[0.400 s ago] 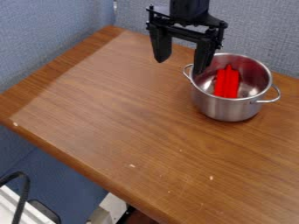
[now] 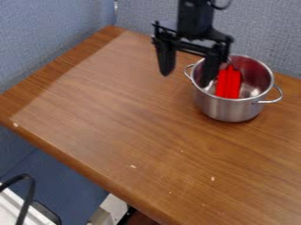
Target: Move the red object from the metal pot to the table
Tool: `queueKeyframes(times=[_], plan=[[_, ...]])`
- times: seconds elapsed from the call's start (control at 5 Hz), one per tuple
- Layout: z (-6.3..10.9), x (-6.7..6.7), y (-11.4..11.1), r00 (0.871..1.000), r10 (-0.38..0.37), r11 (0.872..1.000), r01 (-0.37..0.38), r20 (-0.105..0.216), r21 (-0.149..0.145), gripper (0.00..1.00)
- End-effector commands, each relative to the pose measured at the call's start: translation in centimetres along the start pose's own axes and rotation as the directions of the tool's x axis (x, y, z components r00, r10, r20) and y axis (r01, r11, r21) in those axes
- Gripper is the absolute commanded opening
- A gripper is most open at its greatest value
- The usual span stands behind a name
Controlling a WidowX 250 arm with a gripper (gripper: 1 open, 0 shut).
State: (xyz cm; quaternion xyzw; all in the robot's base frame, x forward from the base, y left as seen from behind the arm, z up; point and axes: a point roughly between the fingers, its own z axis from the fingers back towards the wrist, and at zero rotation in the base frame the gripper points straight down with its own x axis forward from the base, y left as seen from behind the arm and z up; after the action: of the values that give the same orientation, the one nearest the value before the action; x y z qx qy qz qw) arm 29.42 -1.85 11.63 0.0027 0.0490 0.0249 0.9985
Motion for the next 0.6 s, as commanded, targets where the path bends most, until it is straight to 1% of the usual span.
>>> queueKeyframes(times=[0.0,0.2,0.4], plan=[[1.3,1.8,-1.0,0.996,0.031,0.999,-0.03,0.086,-0.011,1.0],[1.2,3.2,-1.7,0.993,0.056,0.998,-0.054,0.105,-0.017,1.0],[0.8,4.0,-2.3,0.991,0.064,0.998,-0.062,0.114,-0.02,1.0]])
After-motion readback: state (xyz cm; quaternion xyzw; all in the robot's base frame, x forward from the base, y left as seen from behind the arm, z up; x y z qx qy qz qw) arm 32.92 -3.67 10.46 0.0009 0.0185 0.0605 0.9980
